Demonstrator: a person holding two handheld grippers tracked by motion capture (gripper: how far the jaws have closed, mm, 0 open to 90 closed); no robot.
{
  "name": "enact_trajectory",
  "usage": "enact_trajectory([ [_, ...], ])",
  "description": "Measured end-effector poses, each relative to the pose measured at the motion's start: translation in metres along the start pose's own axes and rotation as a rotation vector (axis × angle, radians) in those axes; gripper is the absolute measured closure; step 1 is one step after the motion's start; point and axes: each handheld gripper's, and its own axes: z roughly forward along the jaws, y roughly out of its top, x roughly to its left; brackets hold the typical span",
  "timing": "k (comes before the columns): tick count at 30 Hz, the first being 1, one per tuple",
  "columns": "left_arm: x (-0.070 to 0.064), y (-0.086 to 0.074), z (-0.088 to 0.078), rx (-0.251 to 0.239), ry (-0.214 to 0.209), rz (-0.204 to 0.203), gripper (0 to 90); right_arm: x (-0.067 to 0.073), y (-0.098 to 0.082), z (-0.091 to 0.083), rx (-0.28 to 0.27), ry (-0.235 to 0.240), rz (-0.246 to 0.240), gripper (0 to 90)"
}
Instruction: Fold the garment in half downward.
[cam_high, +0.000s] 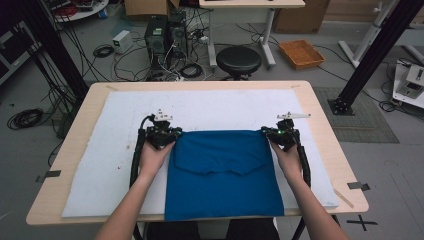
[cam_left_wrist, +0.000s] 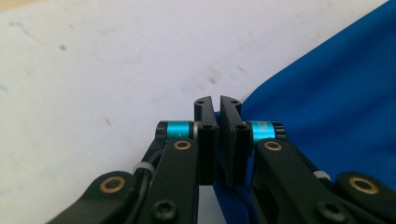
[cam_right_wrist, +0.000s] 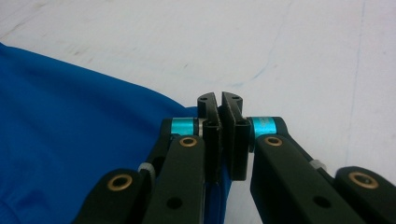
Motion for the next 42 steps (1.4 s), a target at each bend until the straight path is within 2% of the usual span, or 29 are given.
enact_trajectory([
  [2, 0.004, 0.007, 0.008, 0.008, 0.016, 0.028, 85.5, -0.003, 0.006, 0.006, -0.006, -0.021, -0.002, 87.3],
  [6, 0.008, 0.012, 0.020, 0.023, 0.018, 0.039, 85.4, -0.008, 0.012, 0.016, 0.007, -0.041, 0.006, 87.2],
  [8, 0.009, 0.011, 0.022, 0.017, 0.026, 0.021, 83.7, -0.010, 0.011, 0.020, 0.013, -0.050, 0.004, 87.0],
  [9, 0.008, 0.011, 0.022, 0.015, 0.038, 0.015, 78.7, -0.010, 0.011, 0.021, 0.019, -0.054, 0.000, 85.6],
  [10, 0.008, 0.011, 0.020, 0.014, 0.055, 0.005, 70.0, -0.010, 0.010, 0.021, 0.015, -0.062, -0.010, 81.7],
  [11, 0.007, 0.010, 0.017, 0.004, 0.057, -0.002, 66.0, -0.009, 0.009, 0.020, 0.012, -0.073, -0.016, 79.1],
  [15, 0.000, -0.002, -0.004, -0.034, 0.047, -0.033, 58.9, -0.006, 0.003, 0.008, -0.006, -0.062, -0.030, 71.6],
  [17, -0.007, -0.014, -0.016, -0.041, 0.043, -0.067, 58.9, -0.004, -0.002, -0.001, 0.009, -0.057, -0.031, 69.1],
  [19, -0.015, -0.029, -0.024, -0.024, 0.035, -0.097, 59.2, 0.001, -0.010, -0.012, -0.017, -0.051, -0.053, 69.2],
  [21, -0.020, -0.042, -0.028, 0.012, -0.005, -0.129, 60.6, 0.007, -0.019, -0.023, -0.013, -0.048, -0.058, 69.2],
  [23, -0.023, -0.051, -0.028, 0.030, -0.048, -0.168, 65.8, 0.011, -0.029, -0.031, -0.017, -0.034, -0.050, 69.2],
  [24, -0.023, -0.051, -0.028, 0.030, -0.048, -0.168, 66.4, 0.013, -0.034, -0.034, -0.014, -0.028, -0.054, 69.2],
  [25, -0.025, -0.054, -0.028, 0.054, -0.056, -0.190, 67.2, 0.014, -0.038, -0.036, -0.008, -0.030, -0.051, 69.2],
  [27, -0.025, -0.055, -0.027, 0.055, -0.056, -0.206, 67.8, 0.015, -0.042, -0.038, -0.010, -0.028, -0.048, 69.1],
  [28, -0.023, -0.055, -0.025, 0.058, -0.060, -0.236, 67.9, 0.014, -0.047, -0.039, -0.017, -0.020, -0.028, 69.1],
  [30, -0.022, -0.054, -0.024, 0.068, -0.041, -0.263, 68.3, 0.012, -0.050, -0.040, -0.022, -0.019, -0.015, 68.5],
  [34, -0.019, -0.055, -0.024, 0.085, -0.053, -0.306, 69.0, 0.009, -0.051, -0.040, -0.019, -0.016, -0.001, 68.1],
  [38, -0.023, -0.054, -0.023, 0.096, -0.074, -0.307, 69.1, 0.008, -0.052, -0.038, -0.014, -0.007, 0.000, 67.9],
  [40, -0.025, -0.054, -0.021, 0.114, -0.048, -0.315, 70.7, 0.008, -0.052, -0.037, -0.013, -0.005, 0.005, 67.9],
  [42, -0.025, -0.054, -0.020, 0.110, -0.038, -0.322, 72.6, 0.009, -0.053, -0.037, -0.014, 0.001, 0.009, 67.9],
])
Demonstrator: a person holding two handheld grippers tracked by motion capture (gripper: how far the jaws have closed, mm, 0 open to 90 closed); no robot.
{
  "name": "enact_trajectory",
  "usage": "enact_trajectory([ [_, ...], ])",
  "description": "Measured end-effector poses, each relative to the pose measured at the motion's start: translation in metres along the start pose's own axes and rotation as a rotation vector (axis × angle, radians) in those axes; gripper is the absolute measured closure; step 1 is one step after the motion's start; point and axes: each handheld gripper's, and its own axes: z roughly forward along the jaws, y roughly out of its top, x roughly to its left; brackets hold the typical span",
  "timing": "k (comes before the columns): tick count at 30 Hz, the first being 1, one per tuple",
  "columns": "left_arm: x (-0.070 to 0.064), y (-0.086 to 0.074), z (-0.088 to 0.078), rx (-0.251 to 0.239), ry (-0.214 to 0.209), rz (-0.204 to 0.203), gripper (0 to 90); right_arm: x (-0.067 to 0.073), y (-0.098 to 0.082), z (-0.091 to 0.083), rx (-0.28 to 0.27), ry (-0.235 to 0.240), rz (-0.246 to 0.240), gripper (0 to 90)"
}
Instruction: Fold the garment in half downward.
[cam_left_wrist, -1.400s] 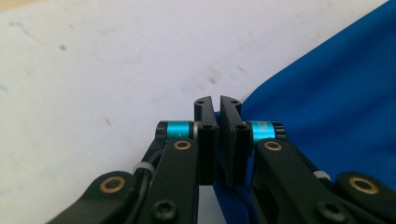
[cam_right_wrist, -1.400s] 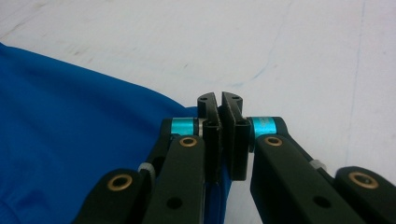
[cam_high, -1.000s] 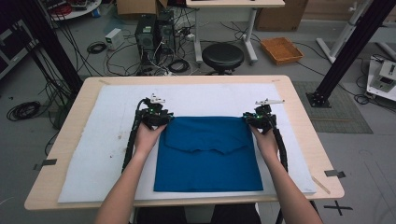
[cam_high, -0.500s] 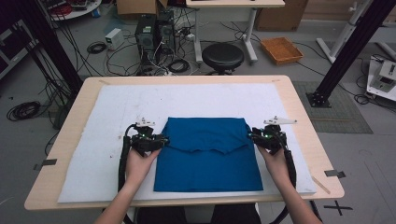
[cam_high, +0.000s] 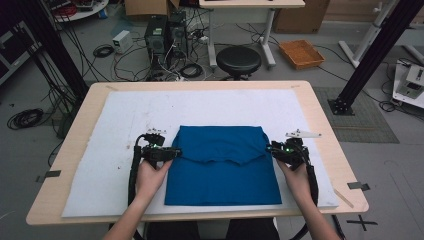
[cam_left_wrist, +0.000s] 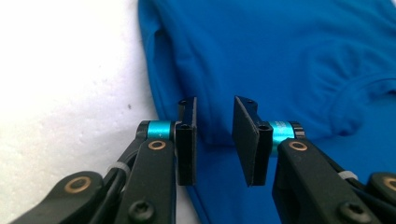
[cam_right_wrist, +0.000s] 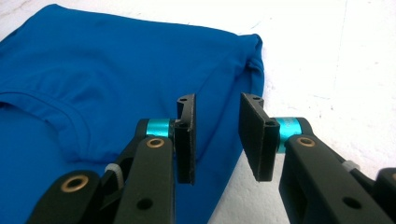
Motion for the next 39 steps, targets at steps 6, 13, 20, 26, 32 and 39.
enact_trajectory([
  [6, -0.001, 0.000, -0.002, -0.010, 0.007, 0.004, 79.2, 0.001, -0.001, -0.002, 0.005, 0.018, 0.026, 67.1],
  [13, -0.003, -0.001, -0.001, -0.014, 0.017, 0.026, 85.7, 0.009, -0.002, 0.006, 0.061, 0.024, 0.031, 67.2],
  [20, -0.004, 0.000, -0.004, -0.018, 0.010, 0.043, 86.6, 0.013, -0.005, 0.013, 0.107, 0.008, -0.013, 87.6],
  [26, -0.004, 0.001, -0.007, -0.039, -0.008, 0.034, 88.4, 0.014, -0.001, 0.005, 0.070, 0.023, -0.031, 89.3],
  [32, -0.007, 0.003, -0.017, -0.055, -0.037, 0.050, 88.5, 0.014, 0.000, -0.002, 0.053, 0.037, -0.028, 89.3],
  [39, -0.017, -0.003, -0.039, -0.067, -0.100, 0.068, 88.5, 0.018, -0.002, -0.016, 0.052, 0.066, -0.035, 89.3],
])
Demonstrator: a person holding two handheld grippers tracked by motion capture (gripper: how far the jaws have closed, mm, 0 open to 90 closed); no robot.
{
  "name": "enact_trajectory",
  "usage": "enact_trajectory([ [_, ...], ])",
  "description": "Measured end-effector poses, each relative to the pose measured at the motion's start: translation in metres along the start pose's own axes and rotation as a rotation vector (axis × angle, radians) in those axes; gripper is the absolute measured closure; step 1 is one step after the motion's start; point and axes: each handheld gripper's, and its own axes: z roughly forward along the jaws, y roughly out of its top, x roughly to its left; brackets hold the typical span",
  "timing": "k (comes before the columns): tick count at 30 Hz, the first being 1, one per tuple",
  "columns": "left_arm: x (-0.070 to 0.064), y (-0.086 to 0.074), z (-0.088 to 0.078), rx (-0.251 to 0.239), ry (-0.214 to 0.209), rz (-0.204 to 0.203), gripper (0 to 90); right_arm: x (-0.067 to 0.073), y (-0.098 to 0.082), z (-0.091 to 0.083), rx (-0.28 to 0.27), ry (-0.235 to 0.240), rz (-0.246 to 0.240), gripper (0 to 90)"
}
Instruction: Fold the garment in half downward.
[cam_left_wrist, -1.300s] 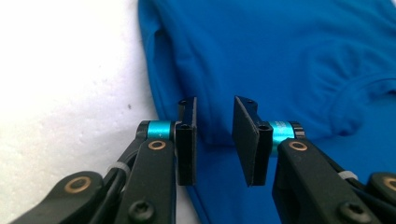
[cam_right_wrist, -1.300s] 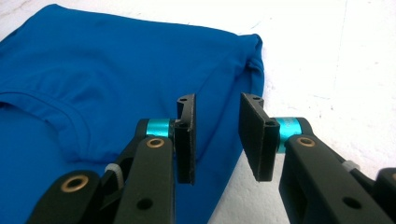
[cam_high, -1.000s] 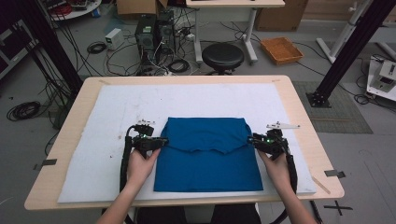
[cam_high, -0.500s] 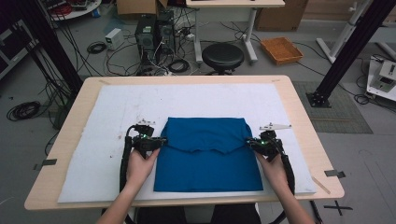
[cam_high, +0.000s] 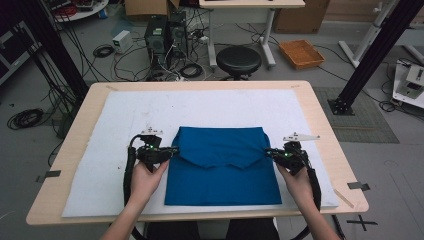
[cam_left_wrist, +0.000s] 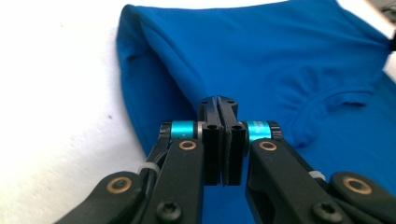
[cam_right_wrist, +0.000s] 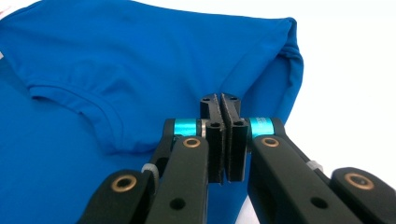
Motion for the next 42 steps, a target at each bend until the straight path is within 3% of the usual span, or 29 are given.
enact_trajectory([
  [3, -0.004, -0.004, -0.008, 0.002, -0.019, 0.010, 88.6, 0.007, -0.006, -0.012, 0.003, 0.018, -0.013, 89.4],
  [10, -0.023, -0.033, -0.039, 0.008, -0.087, 0.022, 88.5, 0.022, -0.025, -0.039, -0.005, 0.052, -0.035, 89.4],
  [12, -0.032, -0.046, -0.049, 0.040, -0.107, 0.035, 88.5, 0.030, -0.035, -0.051, -0.004, 0.066, -0.050, 89.3],
  [18, -0.040, -0.064, -0.055, 0.084, -0.090, 0.067, 88.5, 0.044, -0.051, -0.065, 0.015, 0.053, -0.098, 89.3],
  [24, -0.036, -0.074, -0.050, 0.106, -0.066, 0.072, 88.2, 0.047, -0.062, -0.065, 0.045, 0.039, -0.119, 88.4],
  [25, -0.037, -0.074, -0.049, 0.114, -0.061, 0.096, 86.3, 0.047, -0.063, -0.064, 0.045, 0.035, -0.125, 84.1],
  [26, -0.037, -0.074, -0.049, 0.114, -0.061, 0.096, 75.1, 0.045, -0.063, -0.064, 0.036, 0.028, -0.127, 74.5],
  [27, -0.038, -0.072, -0.045, 0.146, -0.038, 0.123, 63.3, 0.042, -0.061, -0.063, 0.027, 0.019, -0.123, 68.4],
  [28, -0.038, -0.072, -0.045, 0.146, -0.038, 0.123, 61.1, 0.038, -0.058, -0.063, 0.015, 0.007, -0.114, 68.2],
  [29, -0.038, -0.064, -0.043, 0.112, -0.008, 0.152, 58.9, 0.034, -0.053, -0.061, 0.004, -0.012, -0.107, 67.7],
  [30, -0.038, -0.064, -0.043, 0.112, -0.008, 0.152, 54.1, 0.034, -0.053, -0.061, 0.004, -0.012, -0.107, 67.7],
  [31, -0.033, -0.051, -0.039, 0.062, 0.011, 0.143, 51.2, 0.023, -0.041, -0.055, -0.017, -0.055, -0.092, 63.0],
  [32, -0.033, -0.051, -0.039, 0.062, 0.011, 0.143, 49.4, 0.016, -0.034, -0.050, -0.026, -0.068, -0.082, 62.9],
  [33, -0.023, -0.035, -0.032, 0.017, 0.039, 0.134, 47.9, 0.010, -0.026, -0.045, -0.035, -0.073, -0.065, 62.0],
  [34, -0.023, -0.035, -0.032, 0.017, 0.039, 0.134, 47.4, 0.004, -0.019, -0.039, -0.047, -0.091, -0.050, 60.3],
  [35, -0.013, -0.019, -0.020, -0.012, 0.066, 0.137, 47.5, -0.002, -0.012, -0.032, -0.057, -0.105, -0.037, 60.0],
  [36, -0.007, -0.013, -0.012, -0.024, 0.074, 0.129, 47.4, -0.009, -0.005, -0.025, -0.057, -0.110, -0.009, 58.8],
  [37, 0.000, -0.006, -0.004, -0.027, 0.085, 0.110, 47.2, -0.014, 0.001, -0.017, -0.056, -0.121, 0.014, 57.6],
  [39, 0.012, 0.005, 0.011, -0.032, 0.157, 0.096, 47.1, -0.026, 0.011, 0.000, -0.043, -0.118, 0.061, 57.6],
  [42, 0.023, 0.010, 0.024, -0.040, 0.188, 0.081, 47.4, -0.033, 0.016, 0.014, -0.020, -0.144, 0.079, 57.5],
])
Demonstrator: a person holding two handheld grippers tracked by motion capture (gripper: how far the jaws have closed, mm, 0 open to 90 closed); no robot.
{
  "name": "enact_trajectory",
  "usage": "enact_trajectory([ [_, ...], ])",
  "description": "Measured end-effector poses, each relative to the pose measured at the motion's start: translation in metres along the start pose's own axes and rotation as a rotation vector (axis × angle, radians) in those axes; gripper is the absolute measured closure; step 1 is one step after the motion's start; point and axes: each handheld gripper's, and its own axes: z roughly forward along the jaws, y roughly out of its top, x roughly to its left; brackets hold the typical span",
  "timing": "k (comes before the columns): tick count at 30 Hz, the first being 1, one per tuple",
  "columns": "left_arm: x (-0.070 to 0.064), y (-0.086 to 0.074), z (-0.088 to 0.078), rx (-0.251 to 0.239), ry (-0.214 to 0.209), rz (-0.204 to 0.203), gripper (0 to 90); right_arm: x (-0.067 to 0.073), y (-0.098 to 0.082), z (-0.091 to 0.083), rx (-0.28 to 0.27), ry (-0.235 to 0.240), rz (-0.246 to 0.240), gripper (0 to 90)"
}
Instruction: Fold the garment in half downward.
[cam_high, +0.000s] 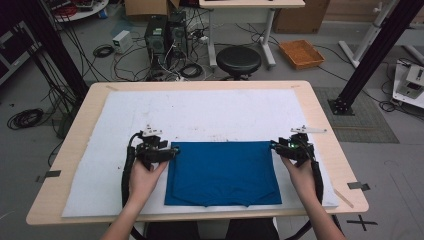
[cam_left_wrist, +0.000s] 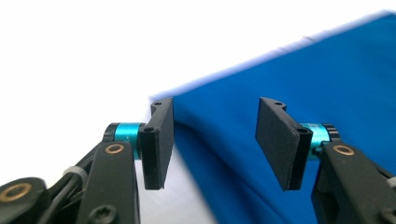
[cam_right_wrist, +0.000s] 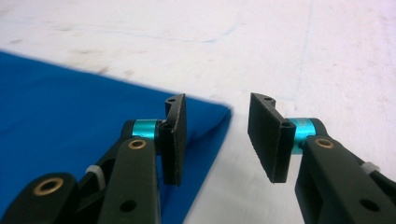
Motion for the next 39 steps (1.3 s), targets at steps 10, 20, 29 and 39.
enact_trajectory([
  [10, 0.006, -0.006, 0.022, 0.063, 0.032, 0.028, 84.3, -0.004, -0.001, 0.028, 0.087, 0.023, -0.050, 89.5],
  [20, 0.015, 0.004, 0.026, 0.042, 0.059, 0.027, 86.3, -0.007, 0.022, 0.037, 0.029, 0.025, -0.068, 90.0],
  [29, 0.027, 0.015, 0.036, 0.011, 0.067, 0.024, 86.2, -0.011, 0.035, 0.055, 0.026, 0.014, -0.080, 90.0],
  [39, 0.023, 0.019, 0.010, -0.077, 0.072, 0.076, 48.7, -0.002, 0.034, 0.026, -0.058, -0.014, -0.110, 63.3],
])
